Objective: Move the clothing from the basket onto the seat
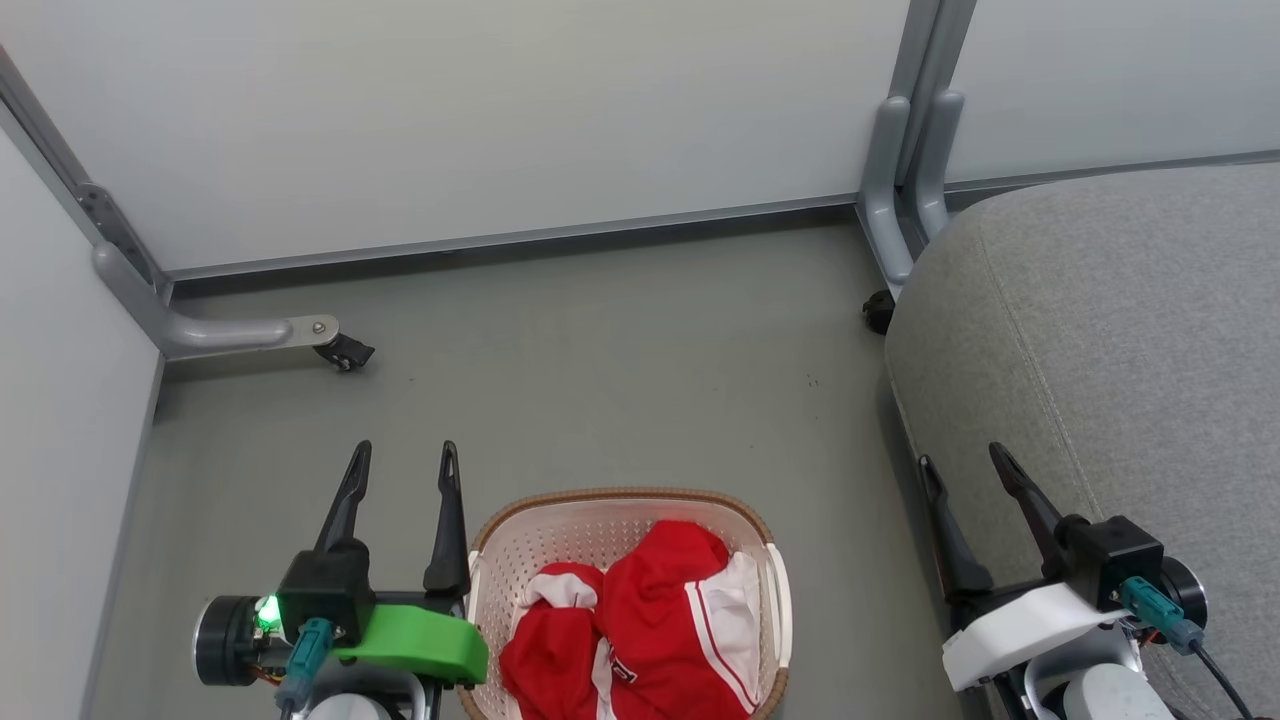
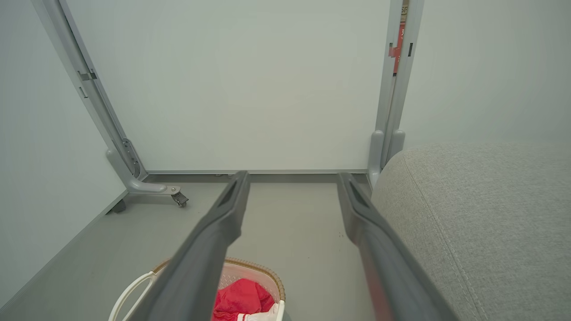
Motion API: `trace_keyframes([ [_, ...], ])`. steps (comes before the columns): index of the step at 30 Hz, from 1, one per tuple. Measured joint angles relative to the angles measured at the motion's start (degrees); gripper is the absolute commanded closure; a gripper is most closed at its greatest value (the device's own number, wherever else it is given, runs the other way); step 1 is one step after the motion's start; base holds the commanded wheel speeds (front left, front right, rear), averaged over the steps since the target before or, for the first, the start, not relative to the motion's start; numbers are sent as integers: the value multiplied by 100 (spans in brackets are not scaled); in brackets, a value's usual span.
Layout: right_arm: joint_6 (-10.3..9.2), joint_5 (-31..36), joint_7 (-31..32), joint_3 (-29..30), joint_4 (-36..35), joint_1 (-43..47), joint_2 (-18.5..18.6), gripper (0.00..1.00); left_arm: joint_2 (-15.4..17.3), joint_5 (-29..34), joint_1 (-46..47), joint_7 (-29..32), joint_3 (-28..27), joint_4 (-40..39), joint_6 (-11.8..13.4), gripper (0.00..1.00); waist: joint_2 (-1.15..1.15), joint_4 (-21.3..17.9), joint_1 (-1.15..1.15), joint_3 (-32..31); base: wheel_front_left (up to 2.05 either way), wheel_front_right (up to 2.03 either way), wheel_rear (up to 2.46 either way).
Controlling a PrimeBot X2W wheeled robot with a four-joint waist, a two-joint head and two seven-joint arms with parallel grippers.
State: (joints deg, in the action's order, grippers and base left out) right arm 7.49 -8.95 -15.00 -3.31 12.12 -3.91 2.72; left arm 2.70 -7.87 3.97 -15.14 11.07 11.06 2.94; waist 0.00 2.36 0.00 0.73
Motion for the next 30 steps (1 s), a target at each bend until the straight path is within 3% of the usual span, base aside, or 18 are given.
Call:
trace_keyframes([
  [15, 1, -10, 0, -54, -10, -15, 0, 0, 0, -18, 20, 0, 5, 73, -27, 0, 0, -49, 0, 39, 0, 0, 0],
  [30, 1, -60, -9, -277, -568, -608, 4, 0, 15, 166, 965, -3, 62, 838, -512, 0, 0, -498, 0, 633, 0, 0, 0],
])
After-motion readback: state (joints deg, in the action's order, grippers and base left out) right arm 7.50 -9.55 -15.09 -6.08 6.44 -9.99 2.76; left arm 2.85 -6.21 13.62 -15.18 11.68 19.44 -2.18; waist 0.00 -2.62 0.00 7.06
